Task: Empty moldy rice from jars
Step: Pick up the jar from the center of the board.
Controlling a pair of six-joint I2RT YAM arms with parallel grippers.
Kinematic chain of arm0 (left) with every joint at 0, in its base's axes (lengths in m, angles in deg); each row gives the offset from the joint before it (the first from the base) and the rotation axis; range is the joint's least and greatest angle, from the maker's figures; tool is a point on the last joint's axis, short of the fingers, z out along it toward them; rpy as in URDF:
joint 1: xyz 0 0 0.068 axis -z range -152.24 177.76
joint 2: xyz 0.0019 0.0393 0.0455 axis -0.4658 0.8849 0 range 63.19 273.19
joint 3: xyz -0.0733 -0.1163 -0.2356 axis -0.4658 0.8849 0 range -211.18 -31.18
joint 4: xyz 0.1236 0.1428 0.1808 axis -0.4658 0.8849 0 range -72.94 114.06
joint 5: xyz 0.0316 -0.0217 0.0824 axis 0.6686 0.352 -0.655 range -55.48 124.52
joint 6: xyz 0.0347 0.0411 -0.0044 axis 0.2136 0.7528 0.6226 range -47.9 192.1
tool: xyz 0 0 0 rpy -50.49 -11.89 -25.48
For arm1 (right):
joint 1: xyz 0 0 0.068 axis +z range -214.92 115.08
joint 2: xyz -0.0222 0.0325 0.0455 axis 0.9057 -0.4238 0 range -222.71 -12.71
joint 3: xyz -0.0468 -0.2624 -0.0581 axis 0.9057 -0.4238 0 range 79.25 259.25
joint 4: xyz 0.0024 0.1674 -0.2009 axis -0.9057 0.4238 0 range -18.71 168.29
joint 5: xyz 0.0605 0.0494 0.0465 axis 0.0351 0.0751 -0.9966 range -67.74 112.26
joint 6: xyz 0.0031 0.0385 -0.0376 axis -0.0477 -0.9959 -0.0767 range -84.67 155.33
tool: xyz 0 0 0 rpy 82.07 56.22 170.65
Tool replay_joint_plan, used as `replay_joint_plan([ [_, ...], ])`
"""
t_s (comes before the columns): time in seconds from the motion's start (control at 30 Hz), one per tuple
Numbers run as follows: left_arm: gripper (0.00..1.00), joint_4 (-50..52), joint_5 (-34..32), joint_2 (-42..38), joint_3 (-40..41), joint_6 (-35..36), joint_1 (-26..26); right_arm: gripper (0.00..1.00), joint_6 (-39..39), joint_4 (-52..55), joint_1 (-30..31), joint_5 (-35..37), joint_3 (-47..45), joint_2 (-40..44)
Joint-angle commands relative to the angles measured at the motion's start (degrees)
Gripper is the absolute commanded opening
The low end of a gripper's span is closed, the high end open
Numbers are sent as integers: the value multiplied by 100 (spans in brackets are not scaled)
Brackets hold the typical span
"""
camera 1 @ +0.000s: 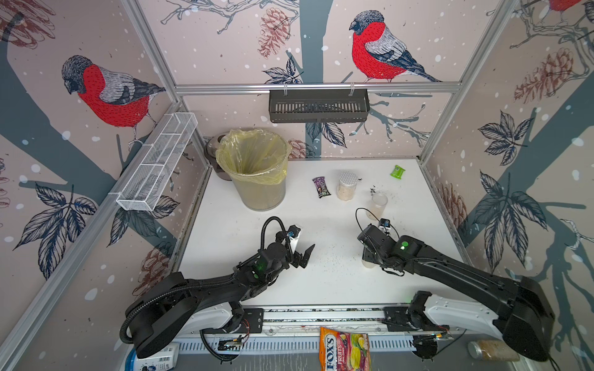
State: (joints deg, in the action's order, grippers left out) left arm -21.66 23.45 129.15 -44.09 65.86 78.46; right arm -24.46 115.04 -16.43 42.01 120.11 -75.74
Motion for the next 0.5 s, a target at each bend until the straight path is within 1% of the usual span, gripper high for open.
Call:
replay_joint_plan([
  [0.0, 98, -349, -53, -4, -3, -79, -2, 57, 48, -59, -15, 38, -16, -9],
  [0.1, 98, -476, 17, -29, 46, -17, 1, 53, 58, -94, -32, 20, -23, -9],
  [0.2, 98, -699, 175, -13, 155, 190, -1, 50, 114, -111, -68, 23, 62, -13],
  [0.3, 98, -840, 263, -56, 201, 642, 73, 48, 335, -153, -126, 38, 315, -29],
  [0.37, 98, -978, 144, -89, 198, 965, 186, 48, 536, -220, -192, 2, 526, -64],
  [0.47, 98, -902, 31, -18, -41, 1249, 213, 48, 916, -398, -244, -388, 1025, -160],
])
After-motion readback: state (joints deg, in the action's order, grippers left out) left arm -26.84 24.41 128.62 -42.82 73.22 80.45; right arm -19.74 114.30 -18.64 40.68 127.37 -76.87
